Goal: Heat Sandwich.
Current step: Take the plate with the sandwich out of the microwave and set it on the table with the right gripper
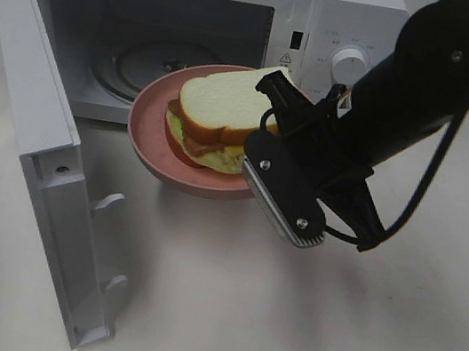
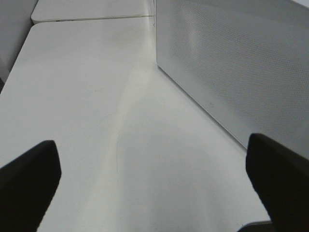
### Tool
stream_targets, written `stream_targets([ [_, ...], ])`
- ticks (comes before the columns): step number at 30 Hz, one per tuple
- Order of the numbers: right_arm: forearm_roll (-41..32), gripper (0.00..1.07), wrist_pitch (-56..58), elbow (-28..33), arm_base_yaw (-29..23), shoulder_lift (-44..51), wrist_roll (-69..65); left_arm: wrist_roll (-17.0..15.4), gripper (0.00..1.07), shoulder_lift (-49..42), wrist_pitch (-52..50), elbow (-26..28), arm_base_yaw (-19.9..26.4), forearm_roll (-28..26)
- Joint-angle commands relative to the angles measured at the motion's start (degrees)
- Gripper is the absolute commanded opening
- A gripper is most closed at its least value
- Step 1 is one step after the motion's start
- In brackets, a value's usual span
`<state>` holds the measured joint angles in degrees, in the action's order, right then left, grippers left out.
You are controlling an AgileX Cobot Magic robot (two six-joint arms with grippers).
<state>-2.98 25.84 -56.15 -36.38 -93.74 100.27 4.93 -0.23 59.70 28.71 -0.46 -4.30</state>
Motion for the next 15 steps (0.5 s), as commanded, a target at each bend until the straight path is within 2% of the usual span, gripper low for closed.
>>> stream_targets([
  [1, -0.46, 0.0, -1.6, 2.35, 0.17, 3.38, -0.4, 0.06, 1.03, -1.32, -0.92, -0.17, 0.11, -0.4],
  [15, -0.06, 0.0, -0.92, 13.29, 0.17, 14.67, -6.36, 0.06, 1.03, -1.32, -0.92, -0.17, 0.11, -0.4],
])
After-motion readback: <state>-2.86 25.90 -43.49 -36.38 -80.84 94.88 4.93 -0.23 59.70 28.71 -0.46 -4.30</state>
